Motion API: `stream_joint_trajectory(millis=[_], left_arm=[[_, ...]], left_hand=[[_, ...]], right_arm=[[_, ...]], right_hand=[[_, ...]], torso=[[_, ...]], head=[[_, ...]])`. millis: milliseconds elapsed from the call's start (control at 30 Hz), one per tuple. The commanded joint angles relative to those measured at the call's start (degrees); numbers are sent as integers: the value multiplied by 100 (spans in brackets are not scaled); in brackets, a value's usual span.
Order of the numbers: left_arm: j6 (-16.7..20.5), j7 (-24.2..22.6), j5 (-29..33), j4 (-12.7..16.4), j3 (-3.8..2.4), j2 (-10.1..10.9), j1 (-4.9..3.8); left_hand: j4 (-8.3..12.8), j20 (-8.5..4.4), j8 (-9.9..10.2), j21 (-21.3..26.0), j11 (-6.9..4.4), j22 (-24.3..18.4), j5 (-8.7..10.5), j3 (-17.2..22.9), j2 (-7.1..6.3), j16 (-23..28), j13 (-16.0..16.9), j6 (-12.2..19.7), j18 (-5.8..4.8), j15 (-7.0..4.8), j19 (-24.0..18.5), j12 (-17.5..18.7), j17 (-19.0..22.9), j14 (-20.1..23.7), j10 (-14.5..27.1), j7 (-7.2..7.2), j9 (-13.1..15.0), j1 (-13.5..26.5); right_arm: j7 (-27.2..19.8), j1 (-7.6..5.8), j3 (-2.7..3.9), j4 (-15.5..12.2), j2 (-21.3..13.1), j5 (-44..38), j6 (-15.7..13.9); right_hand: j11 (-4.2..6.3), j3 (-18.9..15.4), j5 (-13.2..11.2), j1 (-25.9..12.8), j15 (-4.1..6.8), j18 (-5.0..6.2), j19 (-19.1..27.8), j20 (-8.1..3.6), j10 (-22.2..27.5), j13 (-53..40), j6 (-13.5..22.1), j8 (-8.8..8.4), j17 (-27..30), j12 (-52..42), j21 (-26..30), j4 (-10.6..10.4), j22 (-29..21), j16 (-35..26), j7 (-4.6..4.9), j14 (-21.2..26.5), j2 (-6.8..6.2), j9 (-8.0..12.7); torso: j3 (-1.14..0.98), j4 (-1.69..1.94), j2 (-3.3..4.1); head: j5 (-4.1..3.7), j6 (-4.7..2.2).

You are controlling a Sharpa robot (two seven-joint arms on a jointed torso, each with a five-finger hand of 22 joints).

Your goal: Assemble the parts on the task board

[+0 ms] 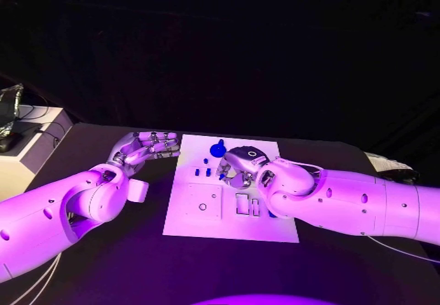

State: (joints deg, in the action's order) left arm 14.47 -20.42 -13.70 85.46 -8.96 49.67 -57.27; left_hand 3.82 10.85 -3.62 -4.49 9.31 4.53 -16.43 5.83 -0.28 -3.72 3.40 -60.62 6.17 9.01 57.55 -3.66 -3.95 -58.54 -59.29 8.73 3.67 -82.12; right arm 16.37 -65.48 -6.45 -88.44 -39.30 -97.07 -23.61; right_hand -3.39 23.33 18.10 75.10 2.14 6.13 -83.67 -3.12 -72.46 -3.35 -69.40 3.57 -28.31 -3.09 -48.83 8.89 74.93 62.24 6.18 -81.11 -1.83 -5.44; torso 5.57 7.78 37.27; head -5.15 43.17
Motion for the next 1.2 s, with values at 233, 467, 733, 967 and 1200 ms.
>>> stream_joint_trajectory(millis=[233,467,733,967,1200], left_arm=[[100,-43,3,-45,-5,-56,3],[108,-37,14,-59,-5,-69,3],[112,-33,17,-81,-5,-75,3],[113,-32,19,-97,-5,-77,3],[106,-28,19,-100,-5,-75,3]], left_hand=[[-357,122,1,48,-14,-50,16,-695,110,24,-1,-33,10,39,-363,5,19,201,-61,-3,4,-104],[-385,136,2,56,-10,-54,13,-772,134,23,-1,-25,15,54,-377,4,24,263,-57,3,4,-131],[-439,168,1,43,3,-49,18,-881,150,0,0,-19,-18,86,-537,2,35,396,-37,10,5,-120],[-443,168,1,41,4,-48,17,-889,158,0,0,-19,-14,89,-531,2,35,400,-36,10,5,-126],[-442,167,2,40,4,-48,15,-900,159,-1,0,-17,-10,90,-527,3,35,404,-31,12,4,-136]], right_arm=[[427,206,-31,-38,275,-622,485],[448,250,-40,-25,313,-661,559],[459,285,-45,-98,287,-734,556],[451,301,-46,-186,275,-764,546],[449,312,-47,-155,288,-770,546]], right_hand=[[45,33,29,-16,27,77,-24,-4,-68,-9,-40,18,13,-26,83,20,573,21,8,16,25,-136],[46,37,24,-19,27,77,-27,-3,-71,-9,-40,17,20,-27,84,28,575,18,9,13,24,-135],[46,48,21,-28,28,74,-39,-4,-78,-9,-46,20,29,-27,78,46,581,22,11,8,25,-135],[46,49,20,-28,28,74,-39,-4,-78,-9,-46,20,29,-27,77,47,581,22,10,8,26,-135],[46,49,20,-28,28,74,-39,-4,-78,-9,-46,20,29,-27,77,47,581,22,10,8,26,-135]], torso=[[-14,-24,11],[-4,-15,6],[-9,-14,12],[-5,-4,9],[2,-11,10]], head=[[223,-62],[315,-17],[401,40],[409,80],[418,84]])
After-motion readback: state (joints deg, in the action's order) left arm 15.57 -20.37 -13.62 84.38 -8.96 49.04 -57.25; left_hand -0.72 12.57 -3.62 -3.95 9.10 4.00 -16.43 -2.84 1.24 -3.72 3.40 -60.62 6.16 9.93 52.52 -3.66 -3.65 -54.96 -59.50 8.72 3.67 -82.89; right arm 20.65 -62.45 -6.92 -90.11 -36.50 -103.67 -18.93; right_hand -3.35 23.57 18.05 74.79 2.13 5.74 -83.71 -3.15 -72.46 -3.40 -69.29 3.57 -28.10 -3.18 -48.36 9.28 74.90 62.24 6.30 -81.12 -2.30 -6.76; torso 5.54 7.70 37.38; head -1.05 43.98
